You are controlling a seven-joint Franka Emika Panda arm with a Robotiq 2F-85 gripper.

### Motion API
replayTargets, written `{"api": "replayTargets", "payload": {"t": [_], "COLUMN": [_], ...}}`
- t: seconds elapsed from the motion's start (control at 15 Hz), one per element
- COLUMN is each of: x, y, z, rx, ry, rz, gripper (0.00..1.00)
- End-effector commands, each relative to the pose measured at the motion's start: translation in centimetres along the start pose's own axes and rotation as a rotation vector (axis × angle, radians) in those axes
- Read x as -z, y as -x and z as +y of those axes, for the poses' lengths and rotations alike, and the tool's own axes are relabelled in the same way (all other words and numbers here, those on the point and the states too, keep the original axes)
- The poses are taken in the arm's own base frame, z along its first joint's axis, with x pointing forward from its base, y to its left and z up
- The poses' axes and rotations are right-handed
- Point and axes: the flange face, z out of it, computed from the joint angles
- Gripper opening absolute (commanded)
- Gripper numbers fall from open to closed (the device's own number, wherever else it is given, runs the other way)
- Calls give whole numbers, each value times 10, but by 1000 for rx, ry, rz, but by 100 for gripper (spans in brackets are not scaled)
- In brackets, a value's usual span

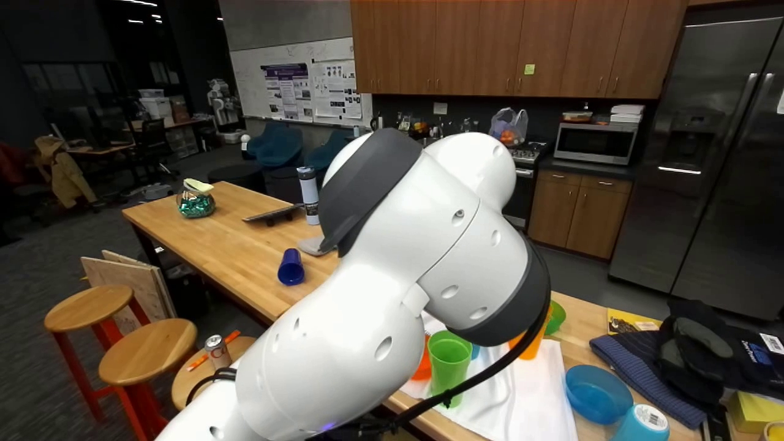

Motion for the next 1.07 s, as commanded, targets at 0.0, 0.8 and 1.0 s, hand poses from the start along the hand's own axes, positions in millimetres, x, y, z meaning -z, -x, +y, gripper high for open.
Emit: {"api": "replayTargets", "payload": {"t": [0.0,0.8,1.0], "x": [-2,-10,-10], "y": [1,-24,-28], "z": [2,-7,-9], "rx": [42,84,90], "ry": [4,214,237], "rz": [-66,-101,-91], "gripper": [100,100,100]}}
